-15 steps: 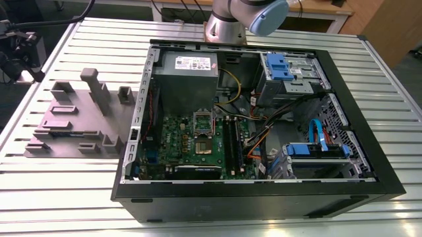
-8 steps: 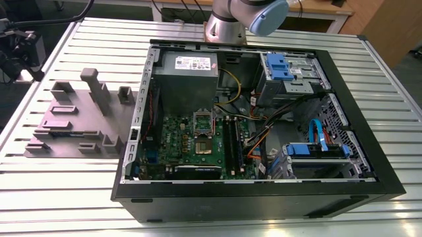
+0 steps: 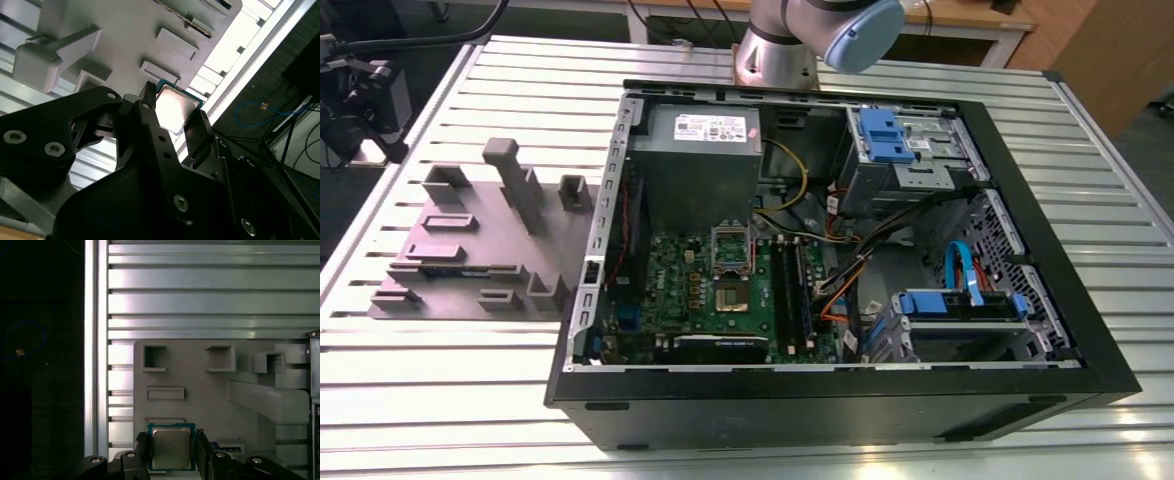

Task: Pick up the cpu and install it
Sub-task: 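Pick up the cpu and move it towards the insertion slot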

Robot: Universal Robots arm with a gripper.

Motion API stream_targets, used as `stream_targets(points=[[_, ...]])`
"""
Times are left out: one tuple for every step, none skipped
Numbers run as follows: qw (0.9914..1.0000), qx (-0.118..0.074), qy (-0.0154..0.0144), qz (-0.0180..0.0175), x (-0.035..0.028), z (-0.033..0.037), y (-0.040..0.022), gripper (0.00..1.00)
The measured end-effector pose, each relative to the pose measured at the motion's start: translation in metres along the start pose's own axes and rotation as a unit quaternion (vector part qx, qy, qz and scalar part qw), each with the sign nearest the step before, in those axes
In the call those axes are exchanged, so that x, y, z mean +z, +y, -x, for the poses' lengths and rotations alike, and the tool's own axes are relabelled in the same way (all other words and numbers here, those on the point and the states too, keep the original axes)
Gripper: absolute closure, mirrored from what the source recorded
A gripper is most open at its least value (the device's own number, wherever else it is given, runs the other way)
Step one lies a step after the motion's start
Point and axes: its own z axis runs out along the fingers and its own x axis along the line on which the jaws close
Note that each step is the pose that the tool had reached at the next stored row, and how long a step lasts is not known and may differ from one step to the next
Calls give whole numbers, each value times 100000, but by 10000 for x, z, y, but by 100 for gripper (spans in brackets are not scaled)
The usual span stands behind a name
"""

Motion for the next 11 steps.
stream_targets(points=[[100000,0,5,-3,-4,0,0,53],[100000,-3,8,-4,-8,0,0,53],[100000,0,0,0,-12,0,1,53],[100000,-2,-3,2,-15,0,0,53],[100000,-2,-10,7,-17,0,1,53],[100000,-2,-14,12,-19,0,1,53],[100000,-2,-5,14,-22,0,1,53],[100000,-1,-2,9,-24,0,1,53],[100000,-3,-3,9,-26,0,1,53],[100000,-2,-6,8,-28,0,1,53],[100000,-2,-2,6,-30,1,1,53]])
